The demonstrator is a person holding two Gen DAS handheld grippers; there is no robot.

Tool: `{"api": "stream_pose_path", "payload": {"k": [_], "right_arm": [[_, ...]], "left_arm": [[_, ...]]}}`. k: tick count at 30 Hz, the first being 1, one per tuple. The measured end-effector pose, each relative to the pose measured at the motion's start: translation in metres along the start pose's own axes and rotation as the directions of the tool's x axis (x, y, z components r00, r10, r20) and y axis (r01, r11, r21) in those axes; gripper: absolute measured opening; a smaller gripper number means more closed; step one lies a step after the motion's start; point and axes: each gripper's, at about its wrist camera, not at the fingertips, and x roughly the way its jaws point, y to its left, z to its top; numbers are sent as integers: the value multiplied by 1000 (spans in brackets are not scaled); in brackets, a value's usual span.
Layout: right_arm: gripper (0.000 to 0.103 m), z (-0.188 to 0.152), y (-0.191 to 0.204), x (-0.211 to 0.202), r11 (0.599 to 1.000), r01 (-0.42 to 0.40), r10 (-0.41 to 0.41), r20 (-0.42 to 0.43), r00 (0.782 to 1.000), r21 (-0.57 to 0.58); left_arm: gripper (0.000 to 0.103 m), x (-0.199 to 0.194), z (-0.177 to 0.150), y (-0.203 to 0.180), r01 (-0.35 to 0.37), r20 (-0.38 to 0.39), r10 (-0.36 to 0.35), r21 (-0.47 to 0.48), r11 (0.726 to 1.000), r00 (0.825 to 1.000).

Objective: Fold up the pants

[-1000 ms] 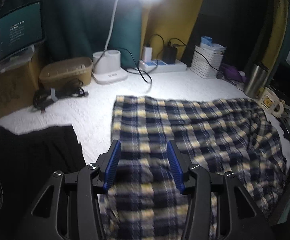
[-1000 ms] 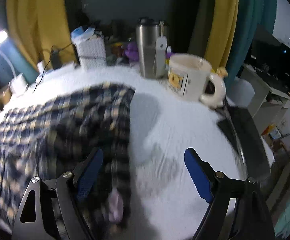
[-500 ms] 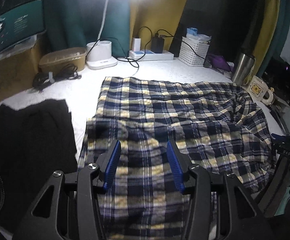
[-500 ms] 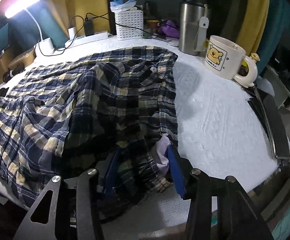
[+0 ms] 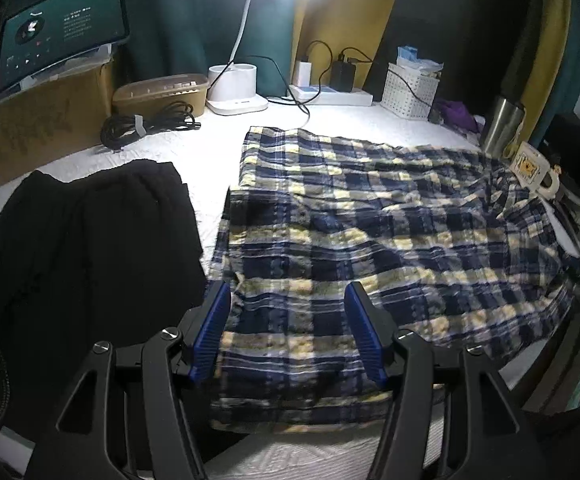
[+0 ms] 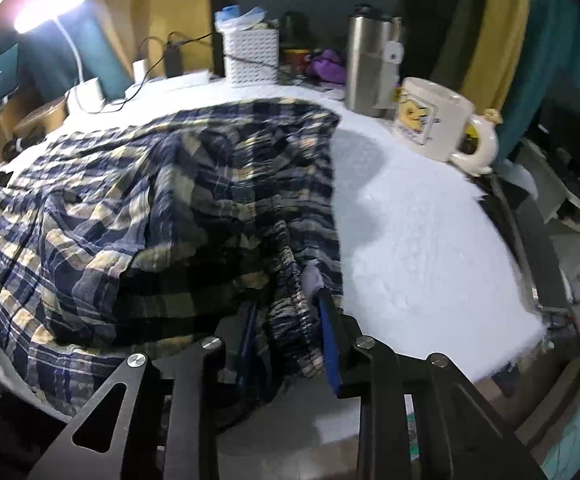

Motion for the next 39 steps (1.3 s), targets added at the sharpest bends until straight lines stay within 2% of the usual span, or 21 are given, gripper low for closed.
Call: {"api": "stream_pose_path", "payload": {"k": [7,11,13,16,17,21,23,25,27,31,34,37,38,39], "right_arm": [[29,-2,-16,-17,995,47,-49,26,998,87],[29,-13,-25,-14,987,69,-69,-9,998,147],[29,-19,-28,-11,981,75,-73,-18,997,181],[37,-25,-32,-11,973,88,-89,-5,996,214],[43,-26,-33,-10,970,95,-96,-9,995,222],[45,-28,-41,-14,962,92,-96,4,995,259],[44,-25,-40,-21,963,86,-95,24,995,257],[38,-19,-35,-28,970,83,-95,44,994,229],[34,-15,-29,-28,975,116,-124,34,992,189],[34,-22,-33,-13,973,145,-145,-15,989,179],[34,-26,-29,-15,974,163,-165,1,986,155],[34,-27,-27,-19,973,187,-189,4,982,139],[35,-28,-28,-22,972,186,-189,5,982,146],[41,-28,-28,-24,971,186,-189,9,982,152]], "left_arm": [[59,16,-14,6,-9,-102,13,42,999,995],[59,15,-22,1,-29,-96,38,99,995,995],[55,14,-25,-3,-37,-92,49,132,991,994],[33,13,-30,-6,-49,-86,64,166,985,994],[12,13,-31,-6,-31,-91,48,174,984,995],[4,9,-29,-7,-17,-93,34,175,984,995],[3,2,-26,-7,-8,-80,21,162,987,997],[3,-7,-18,-7,3,-53,5,149,989,999],[3,-11,-13,-7,10,-43,-4,146,989,999],[3,-4,-17,-3,-3,-71,14,147,989,997],[3,2,-25,1,-5,-107,21,145,989,994],[4,-3,-28,4,-4,-97,18,140,990,995],[4,-4,-27,6,-2,-93,15,135,991,996],[5,-6,-27,8,-2,-89,14,128,992,996]]}}
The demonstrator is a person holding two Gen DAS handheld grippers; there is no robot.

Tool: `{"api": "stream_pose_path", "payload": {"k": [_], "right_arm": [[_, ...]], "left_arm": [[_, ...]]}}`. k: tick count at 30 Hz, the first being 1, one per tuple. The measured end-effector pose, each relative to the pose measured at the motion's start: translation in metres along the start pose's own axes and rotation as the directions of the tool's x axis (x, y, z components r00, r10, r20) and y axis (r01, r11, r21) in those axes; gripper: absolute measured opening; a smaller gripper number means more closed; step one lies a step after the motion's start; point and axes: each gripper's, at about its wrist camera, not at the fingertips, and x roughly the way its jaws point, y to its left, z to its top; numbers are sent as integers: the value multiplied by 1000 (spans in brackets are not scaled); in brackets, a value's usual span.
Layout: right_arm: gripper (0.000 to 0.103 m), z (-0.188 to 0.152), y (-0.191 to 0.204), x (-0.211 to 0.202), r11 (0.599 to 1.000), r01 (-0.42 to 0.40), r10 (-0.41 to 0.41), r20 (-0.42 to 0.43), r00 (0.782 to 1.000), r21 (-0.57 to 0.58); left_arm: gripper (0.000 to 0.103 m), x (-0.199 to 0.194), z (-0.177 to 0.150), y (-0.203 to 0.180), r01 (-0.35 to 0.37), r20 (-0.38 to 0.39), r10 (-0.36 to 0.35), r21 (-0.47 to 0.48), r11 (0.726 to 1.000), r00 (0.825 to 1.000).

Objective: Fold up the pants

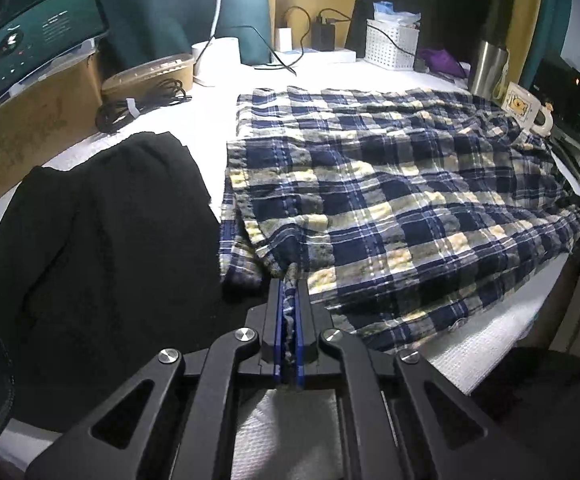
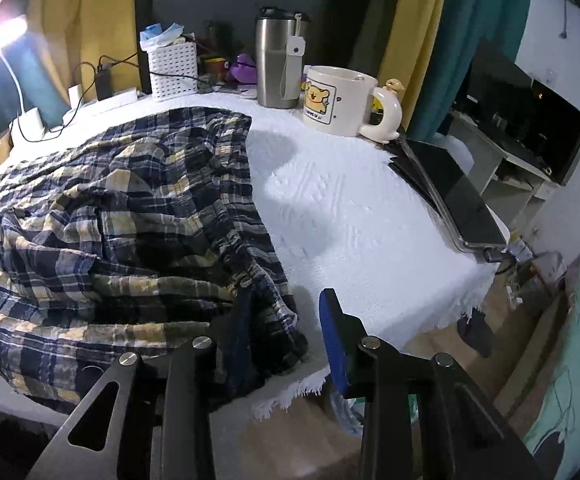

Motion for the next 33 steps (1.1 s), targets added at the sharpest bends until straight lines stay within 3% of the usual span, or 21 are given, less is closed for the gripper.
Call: {"api": "stream_pose_path", "payload": {"k": [4,5,6,7,8,9,11,19,23,29,33], "right_arm": [[60,-3,-5,-13,999,25,-26,29,999,19],[72,-4,-6,-17,999,21,-22,37,999,27],[84,-6,-6,-19,999,17,-18,43,999,29],[88,-8,-5,-22,999,15,-16,51,999,28],[89,-10,-2,-26,1000,16,-17,62,998,21],[89,-12,1,-28,1000,15,-16,67,998,15],[89,-17,8,-33,1000,4,-5,71,997,2],[89,-29,46,-51,997,-36,42,94,995,-65],[89,-36,84,-61,985,-106,119,90,989,-136],[89,-47,155,-71,935,-205,231,60,971,-289],[89,-57,199,-74,882,-189,235,55,971,-431]], "left_arm": [[5,-7,-1,3,2,27,-2,3,1000,1000],[7,-10,-1,1,-5,38,4,15,1000,999],[12,-13,-2,-1,-17,51,16,26,1000,999],[15,-15,-3,-2,-22,61,20,30,999,998],[28,-18,-5,-2,-21,72,19,33,999,997],[44,-20,-5,-2,-18,84,16,31,999,996],[59,-25,-7,0,-8,108,6,22,1000,994],[64,-36,-15,3,23,147,-27,33,999,989],[66,-35,-21,4,49,143,-51,15,999,988],[67,-36,-27,13,61,151,-58,-14,998,987],[67,-35,-30,26,62,151,-53,-61,996,987]]}}
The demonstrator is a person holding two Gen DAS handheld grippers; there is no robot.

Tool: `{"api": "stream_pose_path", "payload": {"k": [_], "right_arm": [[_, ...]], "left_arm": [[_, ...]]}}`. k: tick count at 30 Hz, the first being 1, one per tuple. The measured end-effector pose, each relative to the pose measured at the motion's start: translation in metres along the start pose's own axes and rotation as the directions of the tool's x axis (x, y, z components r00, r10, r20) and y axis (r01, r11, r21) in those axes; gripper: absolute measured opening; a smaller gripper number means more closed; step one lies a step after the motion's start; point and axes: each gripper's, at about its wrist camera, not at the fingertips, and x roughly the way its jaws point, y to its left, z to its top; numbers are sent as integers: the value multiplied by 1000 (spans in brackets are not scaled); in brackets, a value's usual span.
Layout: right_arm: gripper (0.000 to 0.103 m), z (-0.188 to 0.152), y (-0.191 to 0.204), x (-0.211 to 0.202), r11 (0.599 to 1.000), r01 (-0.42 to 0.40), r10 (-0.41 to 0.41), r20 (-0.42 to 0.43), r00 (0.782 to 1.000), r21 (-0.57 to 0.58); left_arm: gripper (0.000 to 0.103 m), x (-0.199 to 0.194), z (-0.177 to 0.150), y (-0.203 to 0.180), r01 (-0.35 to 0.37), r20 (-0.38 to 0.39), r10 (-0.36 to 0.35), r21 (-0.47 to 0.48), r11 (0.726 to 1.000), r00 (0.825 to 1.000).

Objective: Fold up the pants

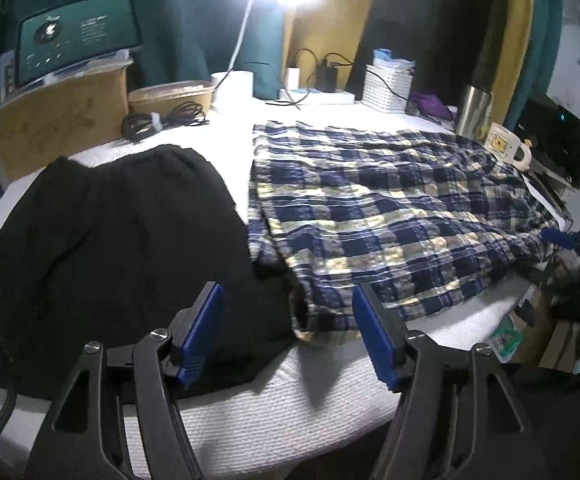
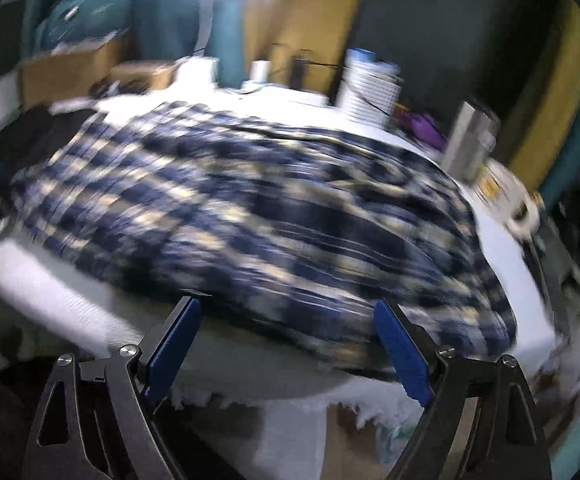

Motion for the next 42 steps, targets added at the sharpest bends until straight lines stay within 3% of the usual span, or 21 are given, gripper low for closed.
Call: {"api": "stream_pose_path", "payload": {"k": [7,11,18,19,21,22,24,29,31,33,42], "right_arm": [[89,7,44,9,984,-88,87,-10,996,-156],[89,15,59,15,969,-160,159,-21,987,-187],[89,26,71,20,956,-160,162,-14,987,-245],[88,27,72,19,953,-160,163,-11,987,-257],[60,28,74,19,938,-189,194,-11,981,-291],[54,28,75,20,931,-214,219,-16,976,-297],[32,28,76,20,914,-274,278,-32,960,-299],[18,35,71,25,885,-373,374,-53,926,-279],[15,39,67,27,880,-405,404,-58,913,-246],[15,45,59,31,875,-442,438,-66,896,-198],[14,61,35,63,833,-553,548,-146,824,6]], "left_arm": [[67,9,-2,8,-1,-24,1,-23,1000,1000],[67,11,-1,11,-1,-31,0,-30,1000,1000],[67,17,1,13,-6,-59,4,-39,999,998],[67,18,1,12,-6,-60,3,-36,999,998],[67,18,3,10,0,-63,-2,-30,1000,998],[67,19,4,9,1,-62,-3,-27,1000,998],[67,19,7,5,4,-62,-5,-16,1000,998],[67,18,13,-7,17,-57,-15,31,999,998],[68,16,15,-14,33,-49,-31,56,998,998],[79,16,17,-21,50,-42,-47,84,995,998],[80,32,12,-57,102,-120,-74,250,963,990]]}}
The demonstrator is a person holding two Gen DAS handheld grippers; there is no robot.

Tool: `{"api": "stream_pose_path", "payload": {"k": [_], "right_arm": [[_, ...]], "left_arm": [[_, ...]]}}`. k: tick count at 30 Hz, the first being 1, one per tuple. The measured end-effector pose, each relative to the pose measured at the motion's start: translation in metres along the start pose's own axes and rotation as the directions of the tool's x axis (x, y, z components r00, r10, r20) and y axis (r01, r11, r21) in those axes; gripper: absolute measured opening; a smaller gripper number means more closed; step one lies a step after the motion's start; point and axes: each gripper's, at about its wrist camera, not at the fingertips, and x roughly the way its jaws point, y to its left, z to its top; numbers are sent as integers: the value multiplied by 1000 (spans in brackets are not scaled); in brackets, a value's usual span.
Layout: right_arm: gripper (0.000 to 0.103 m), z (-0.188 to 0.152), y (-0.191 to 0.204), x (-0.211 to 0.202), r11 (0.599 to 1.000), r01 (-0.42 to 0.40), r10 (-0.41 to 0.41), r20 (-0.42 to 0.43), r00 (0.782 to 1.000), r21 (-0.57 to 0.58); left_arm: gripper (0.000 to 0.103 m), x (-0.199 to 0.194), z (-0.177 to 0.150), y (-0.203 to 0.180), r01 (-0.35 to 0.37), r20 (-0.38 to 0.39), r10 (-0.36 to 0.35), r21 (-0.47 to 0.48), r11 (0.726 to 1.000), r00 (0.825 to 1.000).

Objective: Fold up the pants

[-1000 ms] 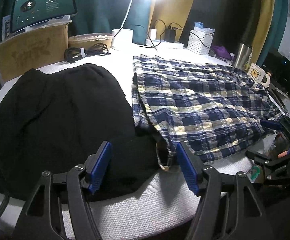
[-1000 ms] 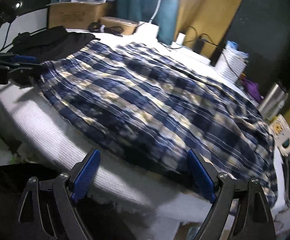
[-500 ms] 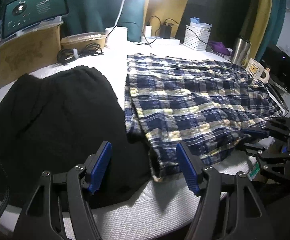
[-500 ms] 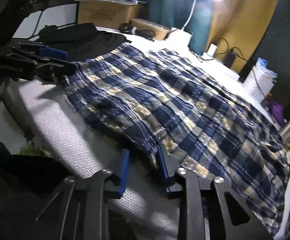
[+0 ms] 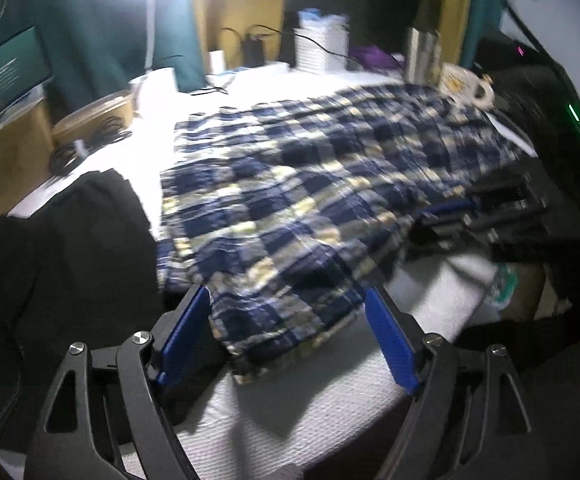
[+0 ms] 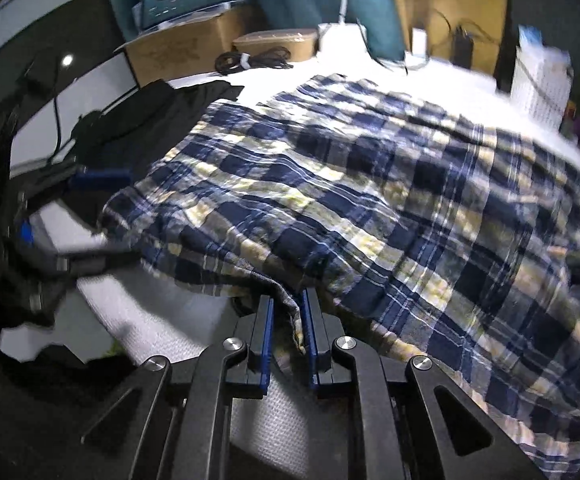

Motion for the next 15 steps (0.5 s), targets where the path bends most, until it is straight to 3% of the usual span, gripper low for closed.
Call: {"api": "stream_pose_path", "payload": {"k": [6,10,15], "right_arm": [[14,7,-19,4,990,-91,92,-3,996,109],[14,8,-22,6,987,-106,106,1,994,120],[14,6,-28,6,977,-136,135,17,991,162]], "left_arm": [[80,17,-3,-21,-37,-57,44,128,991,997],[80,19,-3,-25,-49,-56,58,145,988,997],[80,22,2,-29,-196,-20,203,185,963,979]]}}
